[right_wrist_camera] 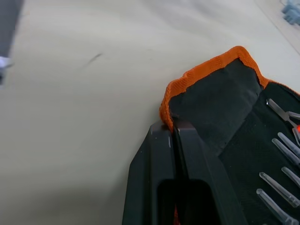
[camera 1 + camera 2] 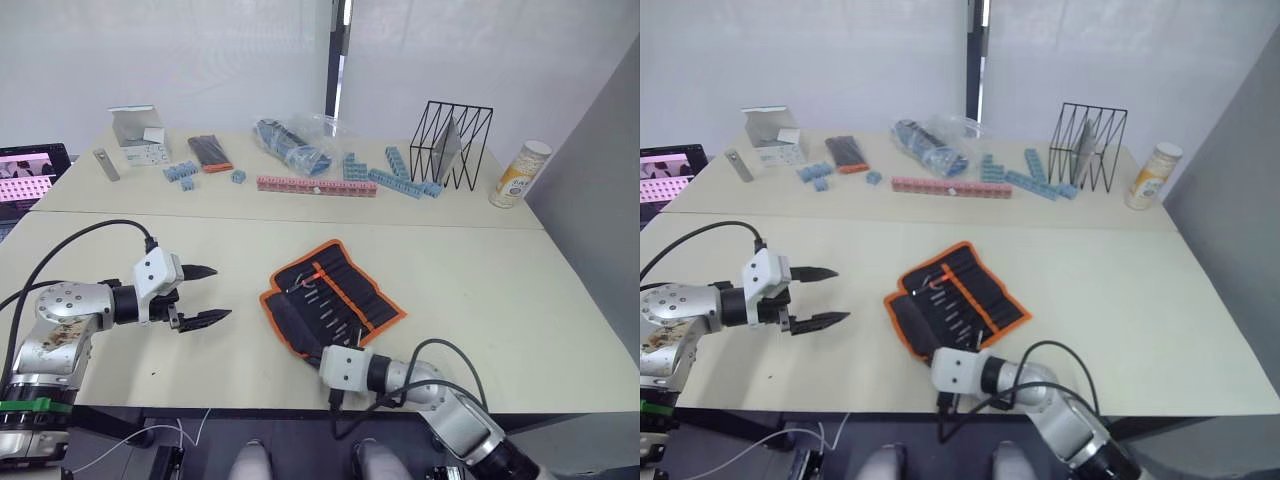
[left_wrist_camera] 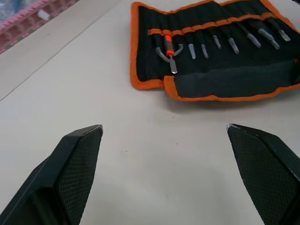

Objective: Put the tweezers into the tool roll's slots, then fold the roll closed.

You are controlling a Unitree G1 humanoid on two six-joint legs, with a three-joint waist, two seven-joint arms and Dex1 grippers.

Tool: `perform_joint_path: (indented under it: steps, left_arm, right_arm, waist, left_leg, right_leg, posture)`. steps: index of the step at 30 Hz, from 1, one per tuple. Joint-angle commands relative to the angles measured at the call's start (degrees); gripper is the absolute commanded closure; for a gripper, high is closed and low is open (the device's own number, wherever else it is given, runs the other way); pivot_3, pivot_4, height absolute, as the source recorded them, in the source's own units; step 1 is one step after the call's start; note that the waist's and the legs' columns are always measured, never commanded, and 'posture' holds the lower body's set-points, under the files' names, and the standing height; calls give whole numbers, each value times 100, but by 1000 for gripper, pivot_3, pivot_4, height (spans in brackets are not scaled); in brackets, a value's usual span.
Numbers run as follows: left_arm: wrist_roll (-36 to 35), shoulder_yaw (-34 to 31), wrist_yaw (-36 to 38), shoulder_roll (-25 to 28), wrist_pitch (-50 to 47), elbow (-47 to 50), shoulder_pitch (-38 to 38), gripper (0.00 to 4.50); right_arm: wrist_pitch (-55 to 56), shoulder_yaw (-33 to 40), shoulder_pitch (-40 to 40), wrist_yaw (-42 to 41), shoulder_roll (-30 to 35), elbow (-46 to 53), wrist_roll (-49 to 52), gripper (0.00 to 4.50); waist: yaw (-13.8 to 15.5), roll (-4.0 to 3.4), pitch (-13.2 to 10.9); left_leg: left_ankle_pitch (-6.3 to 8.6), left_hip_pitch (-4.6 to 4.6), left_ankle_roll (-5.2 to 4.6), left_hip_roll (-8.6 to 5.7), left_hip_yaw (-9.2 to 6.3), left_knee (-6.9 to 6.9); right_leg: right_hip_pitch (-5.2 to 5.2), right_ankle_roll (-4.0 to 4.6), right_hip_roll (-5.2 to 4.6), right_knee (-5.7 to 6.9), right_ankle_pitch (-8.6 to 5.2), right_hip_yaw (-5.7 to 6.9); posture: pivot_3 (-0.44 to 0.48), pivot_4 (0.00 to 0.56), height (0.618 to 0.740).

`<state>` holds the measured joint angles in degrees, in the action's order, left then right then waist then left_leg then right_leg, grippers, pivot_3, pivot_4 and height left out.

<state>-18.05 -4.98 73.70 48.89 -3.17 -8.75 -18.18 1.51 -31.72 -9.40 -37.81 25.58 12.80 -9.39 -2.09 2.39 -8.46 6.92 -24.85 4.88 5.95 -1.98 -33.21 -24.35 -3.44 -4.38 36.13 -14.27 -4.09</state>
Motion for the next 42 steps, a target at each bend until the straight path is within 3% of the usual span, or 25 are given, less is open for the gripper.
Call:
perform_joint_path:
  steps: [1, 8, 16, 22, 30, 36, 42]
  left_arm:
    - [9, 256, 719, 165, 522, 27, -269, 0]
    - [335, 1322, 1868, 29, 2360, -1315, -1595, 0]
    - [437, 2686, 1880, -538, 4004, -3233, -2769, 0]
    - [623, 3018, 1880, -1274, 4802, -4638, -3357, 0]
    - [910, 3040, 1880, -1588, 5405, -5520, -3673, 2470]
    - [977, 3014, 1880, -1568, 5668, -5495, -3544, 4447]
    - [987, 2909, 1880, -1344, 5742, -5269, -3267, 4478]
  right_arm:
    - [120, 136, 104, -237, 59, 551, 265, 4463]
    - [-11, 337, 364, -454, 279, 981, 323, 4463]
    - [-398, 328, 613, -332, 188, 1276, 109, 4463]
    - [-585, 264, 816, -260, 141, 1428, -22, 4463]
    - [-683, 354, 800, -268, 174, 1436, -75, 4500]
    - [-702, 441, 805, -179, 271, 1353, -279, 4500]
    - [-612, 505, 696, -149, 456, 1121, -546, 4500]
  waist:
    - [3, 1, 0]
    - [149, 1, 0]
    - [215, 2, 0]
    - [249, 6, -3]
    - [248, 8, -4]
    - [255, 8, -4]
    - [235, 8, -4]
  left_leg:
    - [0, 0, 0, 0, 0, 0]
    - [-1, -1, -1, 0, 2, -17]
    - [-1, -25, -3, 0, 2, -58]
    - [-2, -29, -3, -1, 1, -66]
    - [-2, -31, -3, -1, 0, -68]
    - [-2, -31, -3, -1, 0, -68]
    - [-2, -30, -3, -1, 0, -68]
  right_leg:
    - [0, 0, 0, 0, 0, 0]
    - [6, 0, 0, 0, 0, -1]
    - [6, -5, 1, 3, 2, -1]
    - [6, -9, 1, 4, 4, -1]
    - [7, -12, 2, 5, 6, -2]
    - [8, -13, 2, 6, 6, -2]
    - [8, -13, 2, 7, 6, -2]
  posture:
    - [0, 150, 740]
    - [0, 150, 740]
    - [0, 150, 740]
    - [0, 150, 740]
    - [0, 150, 740]
    - [0, 150, 740]
    - [0, 150, 740]
